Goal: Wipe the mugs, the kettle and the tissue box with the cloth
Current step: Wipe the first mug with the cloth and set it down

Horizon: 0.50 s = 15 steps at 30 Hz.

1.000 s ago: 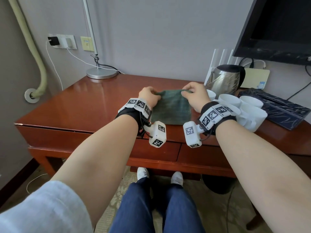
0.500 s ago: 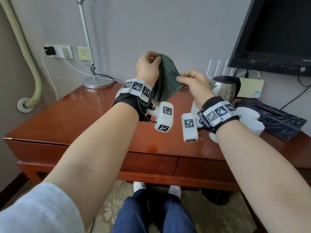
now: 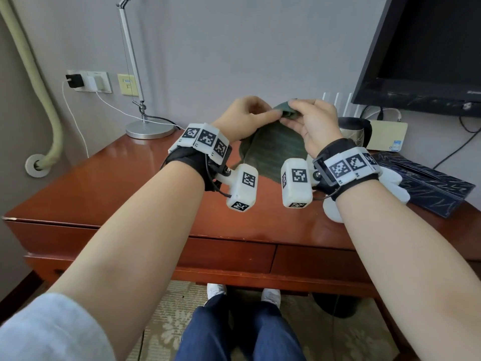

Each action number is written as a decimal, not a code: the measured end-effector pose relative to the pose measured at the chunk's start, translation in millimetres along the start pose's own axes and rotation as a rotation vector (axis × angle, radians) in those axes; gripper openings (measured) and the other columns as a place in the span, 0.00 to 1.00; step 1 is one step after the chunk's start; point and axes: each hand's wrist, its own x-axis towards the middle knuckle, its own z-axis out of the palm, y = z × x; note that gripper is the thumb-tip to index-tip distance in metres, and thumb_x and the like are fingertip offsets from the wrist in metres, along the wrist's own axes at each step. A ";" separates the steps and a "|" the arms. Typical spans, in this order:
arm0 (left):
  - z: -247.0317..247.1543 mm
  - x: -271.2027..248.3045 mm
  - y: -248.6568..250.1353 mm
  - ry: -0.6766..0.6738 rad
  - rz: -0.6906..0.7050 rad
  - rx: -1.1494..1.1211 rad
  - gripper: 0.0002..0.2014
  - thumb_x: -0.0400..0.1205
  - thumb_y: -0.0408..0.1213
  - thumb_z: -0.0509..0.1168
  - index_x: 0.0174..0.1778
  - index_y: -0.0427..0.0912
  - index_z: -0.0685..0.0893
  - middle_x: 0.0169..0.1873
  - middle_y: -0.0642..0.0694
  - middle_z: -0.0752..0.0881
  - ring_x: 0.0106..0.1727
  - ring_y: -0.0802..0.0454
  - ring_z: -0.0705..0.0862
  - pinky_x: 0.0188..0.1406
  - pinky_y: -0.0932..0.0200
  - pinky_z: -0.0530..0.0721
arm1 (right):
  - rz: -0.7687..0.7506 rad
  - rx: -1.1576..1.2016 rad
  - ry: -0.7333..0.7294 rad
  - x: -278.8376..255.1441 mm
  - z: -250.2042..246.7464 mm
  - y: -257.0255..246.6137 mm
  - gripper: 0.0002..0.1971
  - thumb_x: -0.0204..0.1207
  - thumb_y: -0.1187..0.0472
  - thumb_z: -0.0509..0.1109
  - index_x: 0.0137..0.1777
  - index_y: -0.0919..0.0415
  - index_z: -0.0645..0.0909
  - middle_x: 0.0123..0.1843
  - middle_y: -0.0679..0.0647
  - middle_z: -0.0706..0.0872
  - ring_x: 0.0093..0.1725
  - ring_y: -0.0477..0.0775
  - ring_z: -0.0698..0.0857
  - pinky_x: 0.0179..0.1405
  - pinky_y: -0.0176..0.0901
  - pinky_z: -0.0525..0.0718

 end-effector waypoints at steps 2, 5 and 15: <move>0.6 0.6 0.3 -0.004 0.024 0.020 0.09 0.83 0.41 0.70 0.54 0.40 0.86 0.38 0.55 0.84 0.36 0.63 0.82 0.30 0.75 0.77 | -0.022 -0.058 0.050 0.7 -1.6 -2.5 0.06 0.78 0.70 0.70 0.43 0.66 0.76 0.42 0.62 0.85 0.35 0.53 0.88 0.31 0.38 0.86; 4.3 -1.4 4.1 -0.024 0.026 0.049 0.11 0.85 0.39 0.68 0.53 0.35 0.89 0.35 0.48 0.86 0.31 0.61 0.81 0.33 0.69 0.79 | -0.055 -0.157 0.115 4.3 -5.7 -2.0 0.05 0.77 0.67 0.71 0.42 0.63 0.78 0.37 0.58 0.86 0.27 0.49 0.86 0.25 0.34 0.81; 10.8 -1.1 7.6 0.010 0.005 -0.021 0.08 0.90 0.39 0.58 0.51 0.42 0.80 0.39 0.47 0.82 0.46 0.49 0.80 0.49 0.58 0.79 | -0.072 -0.487 0.068 9.3 -15.4 8.1 0.10 0.74 0.52 0.75 0.43 0.59 0.84 0.43 0.54 0.88 0.49 0.54 0.87 0.55 0.50 0.85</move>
